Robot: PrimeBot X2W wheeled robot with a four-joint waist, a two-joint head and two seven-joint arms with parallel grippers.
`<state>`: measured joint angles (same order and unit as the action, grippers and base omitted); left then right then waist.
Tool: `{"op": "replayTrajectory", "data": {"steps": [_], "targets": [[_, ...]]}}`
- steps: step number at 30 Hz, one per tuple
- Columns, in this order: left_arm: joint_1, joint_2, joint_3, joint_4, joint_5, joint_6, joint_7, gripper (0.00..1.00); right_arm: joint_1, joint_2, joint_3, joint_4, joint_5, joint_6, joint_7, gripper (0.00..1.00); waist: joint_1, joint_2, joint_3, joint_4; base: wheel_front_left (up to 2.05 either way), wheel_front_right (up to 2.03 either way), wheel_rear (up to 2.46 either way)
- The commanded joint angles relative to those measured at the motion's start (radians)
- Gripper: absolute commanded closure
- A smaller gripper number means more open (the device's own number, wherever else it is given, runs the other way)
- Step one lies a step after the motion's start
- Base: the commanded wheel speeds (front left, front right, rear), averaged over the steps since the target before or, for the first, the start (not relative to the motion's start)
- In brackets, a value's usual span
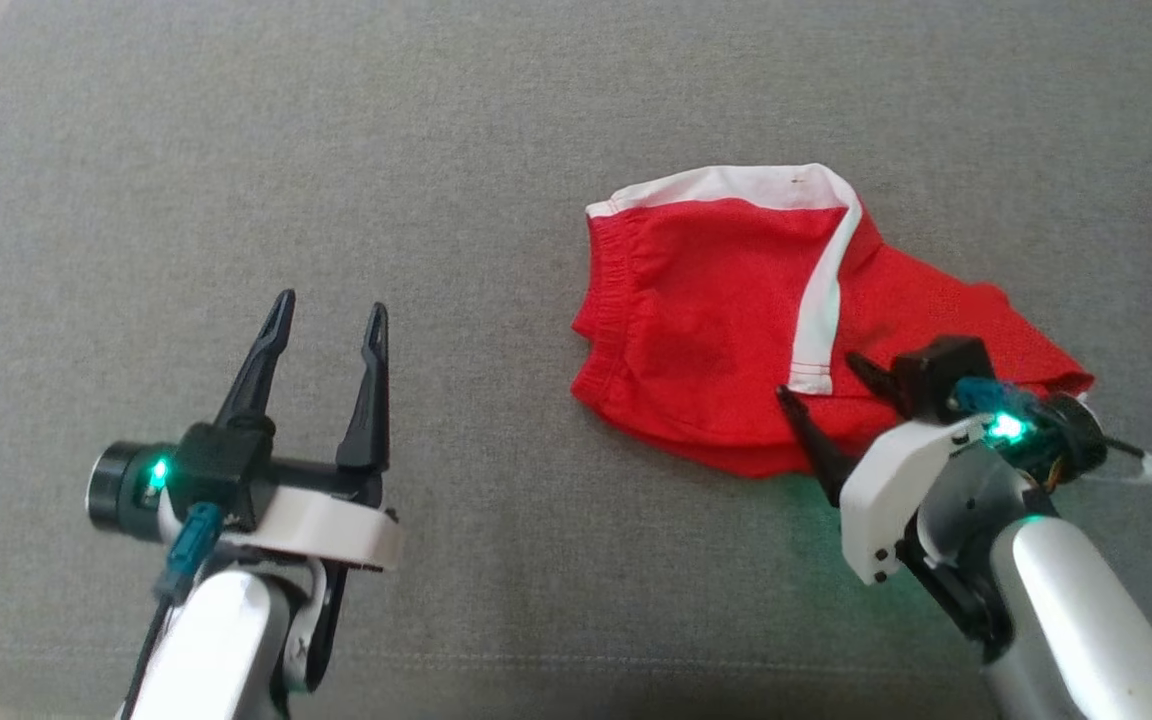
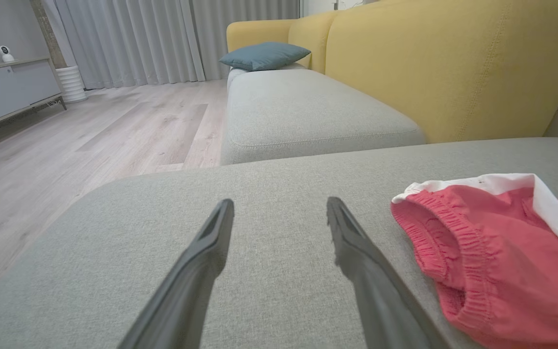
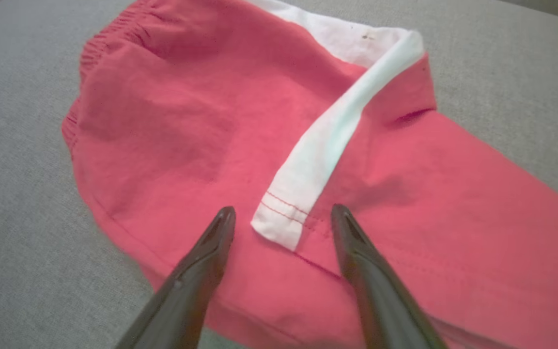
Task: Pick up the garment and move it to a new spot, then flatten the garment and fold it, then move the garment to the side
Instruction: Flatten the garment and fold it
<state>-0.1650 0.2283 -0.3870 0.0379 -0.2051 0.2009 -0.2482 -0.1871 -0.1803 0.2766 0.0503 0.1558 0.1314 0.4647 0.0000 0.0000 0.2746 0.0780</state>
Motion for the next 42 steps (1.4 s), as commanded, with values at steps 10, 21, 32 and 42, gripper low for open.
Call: {"op": "replayTrajectory", "data": {"steps": [10,21,32,42], "targets": [[-0.051,0.001,0.037,-0.018,-0.005,-0.004,-0.013,0.0,-0.041,-0.006,-0.039,-0.049,0.012,-0.001,0.002,1.0,0.0,0.0,0.013,0.013,0.0,0.0,0.0],[-0.066,-0.001,0.042,-0.026,0.005,-0.013,-0.013,0.0,-0.12,-0.006,-0.29,-0.048,0.003,-0.001,-0.11,1.0,0.0,0.0,0.032,0.003,0.0,0.0,0.0],[-0.082,-0.008,0.042,-0.02,0.013,-0.025,-0.013,0.0,-0.254,-0.049,-0.39,0.245,0.052,-0.001,-0.298,0.0,0.0,0.0,0.047,0.011,0.0,0.0,0.0],[-0.057,-0.003,0.06,-0.016,0.018,-0.017,-0.013,0.0,-0.187,-0.021,-0.308,0.186,0.072,-0.001,-0.551,0.0,0.0,0.0,0.001,-0.01,0.0,0.0,0.0]]}}
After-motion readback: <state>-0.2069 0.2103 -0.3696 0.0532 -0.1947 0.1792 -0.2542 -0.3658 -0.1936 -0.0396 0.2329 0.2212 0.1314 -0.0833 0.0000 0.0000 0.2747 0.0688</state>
